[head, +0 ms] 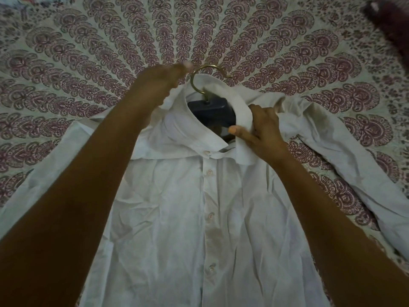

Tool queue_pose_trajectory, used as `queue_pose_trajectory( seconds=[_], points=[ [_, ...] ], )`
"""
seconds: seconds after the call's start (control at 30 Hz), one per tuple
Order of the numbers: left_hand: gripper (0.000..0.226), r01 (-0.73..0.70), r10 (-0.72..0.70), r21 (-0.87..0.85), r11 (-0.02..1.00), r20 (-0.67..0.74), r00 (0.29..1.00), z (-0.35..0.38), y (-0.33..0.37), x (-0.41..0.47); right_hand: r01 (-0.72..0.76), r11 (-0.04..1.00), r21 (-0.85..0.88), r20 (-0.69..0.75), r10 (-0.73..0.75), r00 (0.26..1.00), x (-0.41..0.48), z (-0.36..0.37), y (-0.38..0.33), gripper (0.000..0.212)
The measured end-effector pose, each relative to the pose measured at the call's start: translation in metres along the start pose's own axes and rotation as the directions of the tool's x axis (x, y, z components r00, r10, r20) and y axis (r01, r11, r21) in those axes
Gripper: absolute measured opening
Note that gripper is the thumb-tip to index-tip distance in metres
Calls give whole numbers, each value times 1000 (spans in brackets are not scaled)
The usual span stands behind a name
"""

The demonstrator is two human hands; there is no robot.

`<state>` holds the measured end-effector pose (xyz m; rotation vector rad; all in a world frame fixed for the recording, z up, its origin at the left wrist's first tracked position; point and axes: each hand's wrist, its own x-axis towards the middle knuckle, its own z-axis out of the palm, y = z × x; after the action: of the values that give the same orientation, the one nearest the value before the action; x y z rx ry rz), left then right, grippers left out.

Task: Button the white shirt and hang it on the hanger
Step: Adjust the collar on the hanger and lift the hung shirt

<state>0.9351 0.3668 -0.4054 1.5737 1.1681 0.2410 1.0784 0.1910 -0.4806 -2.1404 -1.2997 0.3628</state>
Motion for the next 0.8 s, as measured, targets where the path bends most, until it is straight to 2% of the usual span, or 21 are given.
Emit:
queue_pose_trajectory(
  seconds=[0.13,0.23,0.33,0.43,0.47,0.53,0.63,0.73,0.8],
  points=[
    [40,-81,44,207,975,178,983,10,11,13,7,1000,-4,5,-7,1000,-2,0,3,77],
    [35,-131,83,271,954,182,980,15,11,18,7,1000,-4,13,-7,1000,-3,0,5,77],
    [33,-99,62,261,960,147,987,16,10,20,2,1000,6,11,-2,1000,-7,1,8,75],
    [8,-48,24,147,988,163,986,10,10,18,1,1000,6,2,-1,1000,-9,2,11,72],
    [7,-34,16,95,995,188,982,6,9,16,-2,1000,6,-2,2,1000,-10,2,11,71],
    [14,-51,29,77,996,255,966,-3,7,12,-2,1000,3,-4,2,1000,-10,2,12,71],
    [9,-111,65,99,989,382,922,-14,5,5,5,1000,-7,14,-5,1000,-10,-1,13,70],
    [31,-136,64,122,983,470,880,-19,8,-2,35,999,-10,22,-34,999,-12,-2,11,69],
    [36,-122,48,126,985,474,879,-17,11,-4,25,1000,8,30,-25,999,-13,-2,11,69]
  ],
)
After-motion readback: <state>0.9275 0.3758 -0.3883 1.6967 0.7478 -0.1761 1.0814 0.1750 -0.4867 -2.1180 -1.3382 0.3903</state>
